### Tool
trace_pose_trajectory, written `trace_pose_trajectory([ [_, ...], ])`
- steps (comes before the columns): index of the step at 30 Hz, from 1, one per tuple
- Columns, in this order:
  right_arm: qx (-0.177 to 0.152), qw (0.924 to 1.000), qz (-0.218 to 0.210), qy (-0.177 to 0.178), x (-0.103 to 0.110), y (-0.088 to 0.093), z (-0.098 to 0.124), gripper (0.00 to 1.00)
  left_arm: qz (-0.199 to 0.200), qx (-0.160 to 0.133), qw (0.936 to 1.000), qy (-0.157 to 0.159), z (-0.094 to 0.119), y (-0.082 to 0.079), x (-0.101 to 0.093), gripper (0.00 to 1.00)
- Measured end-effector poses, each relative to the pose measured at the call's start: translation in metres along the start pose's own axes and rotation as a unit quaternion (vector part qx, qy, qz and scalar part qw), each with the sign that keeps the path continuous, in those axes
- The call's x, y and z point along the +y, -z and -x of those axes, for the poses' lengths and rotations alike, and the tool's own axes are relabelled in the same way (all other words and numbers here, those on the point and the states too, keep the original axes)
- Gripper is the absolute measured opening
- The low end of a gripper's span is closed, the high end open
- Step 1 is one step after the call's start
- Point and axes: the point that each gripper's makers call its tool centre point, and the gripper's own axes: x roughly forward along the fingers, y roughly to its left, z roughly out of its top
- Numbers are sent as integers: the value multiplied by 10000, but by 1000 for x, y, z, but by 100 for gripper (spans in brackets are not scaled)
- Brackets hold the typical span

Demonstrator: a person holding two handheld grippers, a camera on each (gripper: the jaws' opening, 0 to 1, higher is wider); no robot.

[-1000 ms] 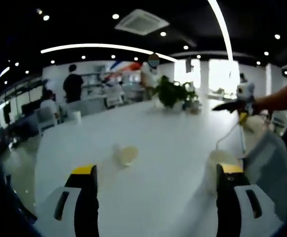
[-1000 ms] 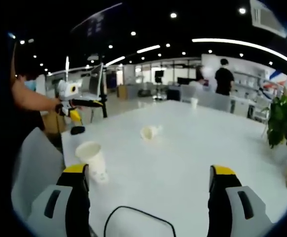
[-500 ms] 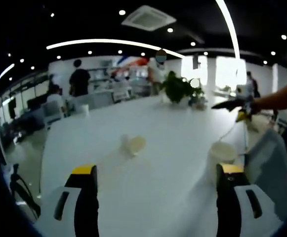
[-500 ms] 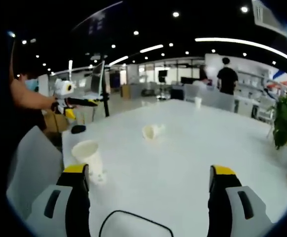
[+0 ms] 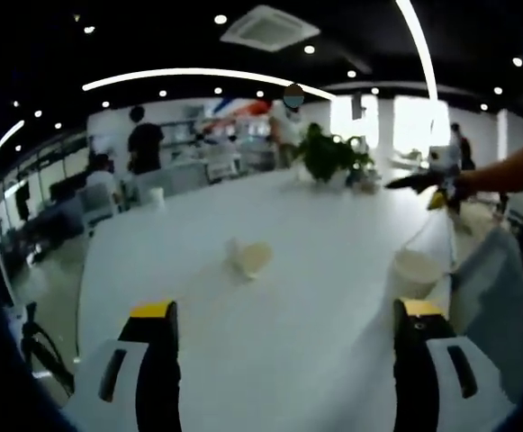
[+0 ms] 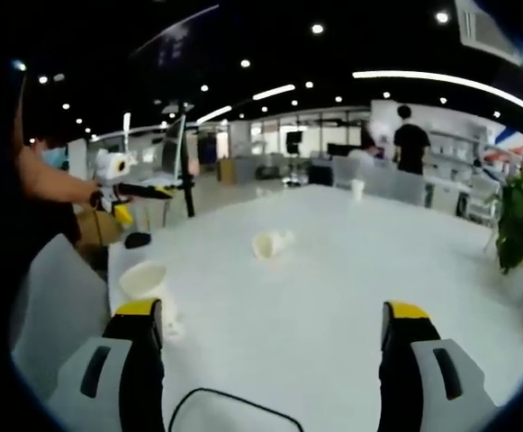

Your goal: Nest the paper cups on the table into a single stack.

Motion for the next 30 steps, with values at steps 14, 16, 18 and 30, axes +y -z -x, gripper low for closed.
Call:
trace_pose_trajectory([
  [14,44,10000,-53,56,2,3,4,100,-649,439,9954,552,-41,3,11,95],
  [16,51,10000,-60,47,3,4,3,100,-636,551,9942,668,-48,5,15,93],
  [18,45,9999,-90,52,5,4,2,100,-680,587,9935,704,-55,4,22,94],
  [30,39,9999,-103,61,5,4,1,100,-608,617,9932,773,-87,-3,34,96],
])
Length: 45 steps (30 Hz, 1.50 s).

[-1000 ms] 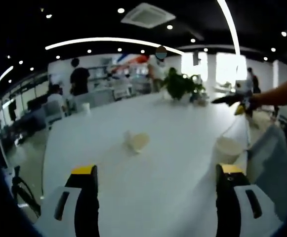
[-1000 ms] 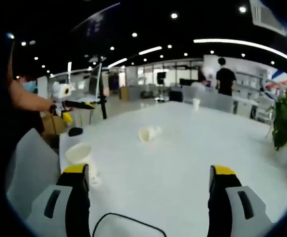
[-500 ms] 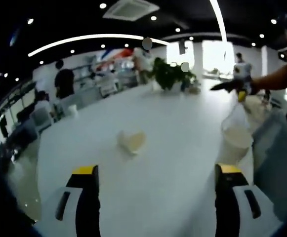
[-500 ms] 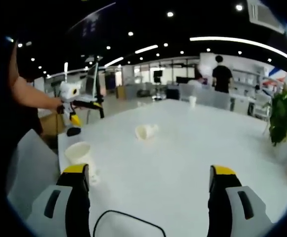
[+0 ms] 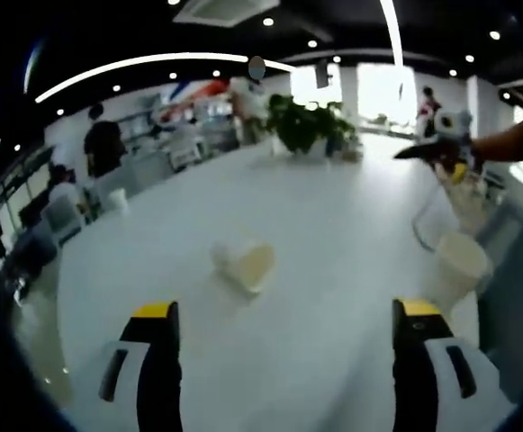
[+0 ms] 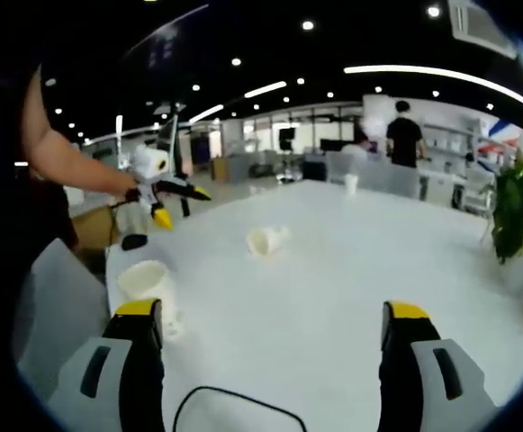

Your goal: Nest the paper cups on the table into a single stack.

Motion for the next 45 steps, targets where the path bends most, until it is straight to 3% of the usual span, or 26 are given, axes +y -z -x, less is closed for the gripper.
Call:
trace_pose_trajectory([
  [12,-7,10000,-62,37,4,3,3,100,-59,87,9999,95,-35,-5,4,90],
  [16,-49,9999,-126,58,9,3,2,100,118,35,9999,38,-48,-7,9,88],
  [20,-34,9999,-139,71,11,4,4,100,8,-19,10000,-67,-59,-9,16,81],
  [32,-95,9997,-186,121,13,1,11,100,7,-26,9993,-371,-81,-13,27,74],
  [39,-53,9996,-226,139,15,6,14,100,-200,103,9978,-626,-89,-8,37,59],
  [45,-23,9995,-278,150,17,10,16,100,-383,282,9967,-654,-100,-1,35,50],
])
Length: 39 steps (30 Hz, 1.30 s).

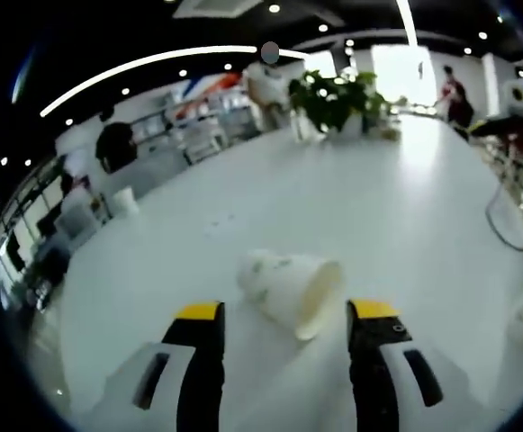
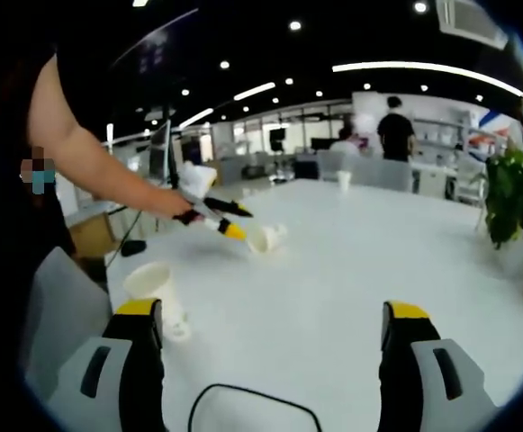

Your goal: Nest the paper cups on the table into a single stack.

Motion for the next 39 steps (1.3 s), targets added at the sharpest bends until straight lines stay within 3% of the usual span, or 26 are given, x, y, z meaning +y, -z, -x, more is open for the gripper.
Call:
trace_pose_trajectory([
  [2,26,10000,1,-8,1,1,1,100,165,-44,9998,37,-3,-1,-1,45],
  [8,31,10000,-53,-12,5,2,2,99,144,-11,9999,-43,-15,0,3,40],
  [14,42,9999,-68,-67,12,4,1,99,185,-33,9993,-323,-17,1,14,33],
  [18,53,9999,-65,-91,15,5,-1,99,276,-109,9989,-367,-16,-2,18,20],
  [23,56,9999,-73,-96,15,5,-1,99,226,-101,9991,-343,-13,-1,18,11],
  [39,60,9998,-63,-162,19,3,-2,99,-69,-238,9988,-428,-6,-21,26,2],
])
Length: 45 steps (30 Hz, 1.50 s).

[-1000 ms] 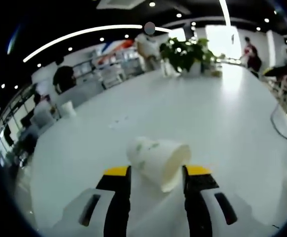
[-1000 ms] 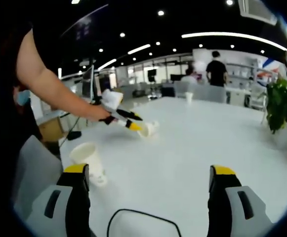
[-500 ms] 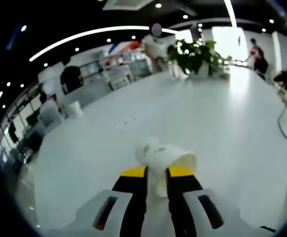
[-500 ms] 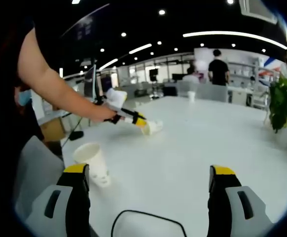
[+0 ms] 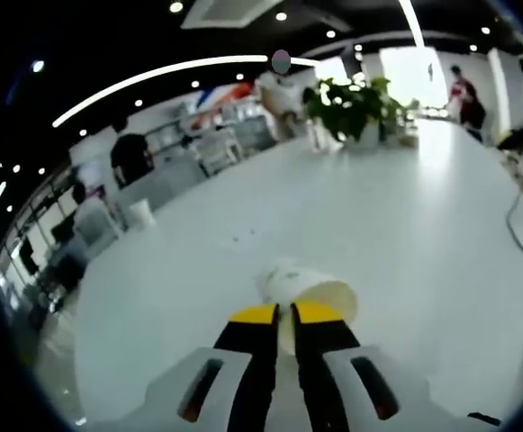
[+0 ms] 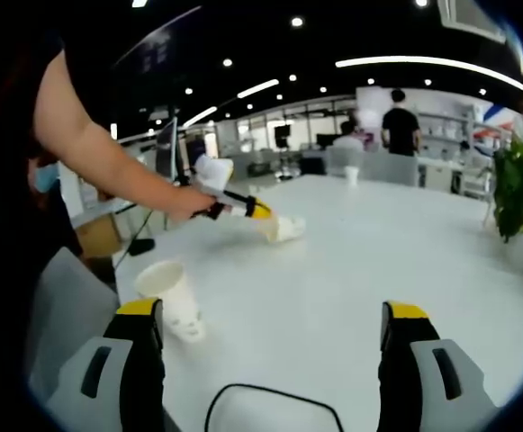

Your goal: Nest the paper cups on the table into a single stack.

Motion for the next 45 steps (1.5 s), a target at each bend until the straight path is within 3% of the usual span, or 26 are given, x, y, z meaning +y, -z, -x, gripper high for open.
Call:
trace_pose_trajectory([
  [15,14,10000,15,-8,1,-1,1,99,-16,131,9998,118,5,-6,4,0],
  [16,8,10000,21,-5,1,-2,1,99,84,219,9992,312,5,-5,-1,0],
  [19,-14,10000,17,-3,1,-4,0,99,-202,385,9979,486,5,-7,0,0],
  [21,-24,10000,18,-7,2,-4,-1,99,-154,506,9966,624,6,-9,0,0],
  [26,-57,10000,12,-25,3,-6,-3,99,-127,714,9948,722,9,-14,8,0],
  [29,-69,10000,6,-18,2,-7,-2,99,93,916,9927,781,12,-16,11,0],
  [32,-78,10000,1,-12,2,-8,-1,99,12,1010,9915,817,14,-21,14,0],
  [36,-93,10000,5,-5,0,-8,1,99,-78,1256,9872,977,17,-29,14,0],
  [39,-104,9999,10,1,-3,-9,2,99,-237,1675,9772,1285,21,-32,9,0],
  [45,-150,9999,22,13,-4,-11,4,99,-533,1967,9658,1601,22,-44,5,0],
])
